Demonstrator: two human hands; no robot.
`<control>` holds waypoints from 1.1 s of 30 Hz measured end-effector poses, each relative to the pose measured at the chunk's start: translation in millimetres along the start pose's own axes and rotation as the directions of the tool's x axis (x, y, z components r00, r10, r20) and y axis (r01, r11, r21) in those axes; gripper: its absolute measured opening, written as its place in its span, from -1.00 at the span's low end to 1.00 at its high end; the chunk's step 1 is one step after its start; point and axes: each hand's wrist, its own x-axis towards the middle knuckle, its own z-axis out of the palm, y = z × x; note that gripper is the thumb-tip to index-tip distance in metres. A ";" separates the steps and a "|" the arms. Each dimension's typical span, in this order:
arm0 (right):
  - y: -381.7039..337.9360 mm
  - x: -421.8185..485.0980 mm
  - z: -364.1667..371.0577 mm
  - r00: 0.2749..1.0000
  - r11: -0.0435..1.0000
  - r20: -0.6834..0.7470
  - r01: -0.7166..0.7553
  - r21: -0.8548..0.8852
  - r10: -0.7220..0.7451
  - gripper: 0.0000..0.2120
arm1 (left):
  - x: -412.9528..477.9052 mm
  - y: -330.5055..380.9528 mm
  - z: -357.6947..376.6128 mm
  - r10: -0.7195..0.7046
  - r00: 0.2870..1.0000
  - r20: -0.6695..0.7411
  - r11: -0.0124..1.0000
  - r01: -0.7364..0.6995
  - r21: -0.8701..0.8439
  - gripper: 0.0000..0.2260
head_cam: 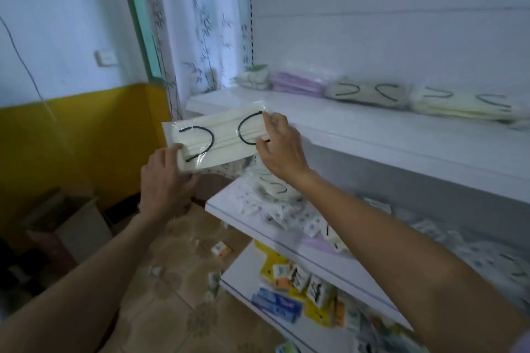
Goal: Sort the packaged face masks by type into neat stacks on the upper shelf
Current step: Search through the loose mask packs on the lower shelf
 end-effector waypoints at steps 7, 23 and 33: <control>67.0 23.9 -84.8 0.972 0.994 -0.206 -0.109 0.010 0.109 -0.58 | 68.0 83.1 13.5 0.187 0.982 -0.015 0.960 -0.186 -0.212 -0.46; 264.4 -91.1 -287.0 0.778 0.775 -0.103 -0.627 -0.077 0.620 -0.82 | 104.5 357.2 138.9 0.586 0.794 0.160 0.634 -0.327 -0.701 -0.73; 325.5 -38.3 -295.6 0.680 0.818 -0.518 -0.572 0.067 0.518 -0.78 | 140.6 444.6 171.8 0.284 0.959 -0.007 0.616 -0.188 -0.765 -0.87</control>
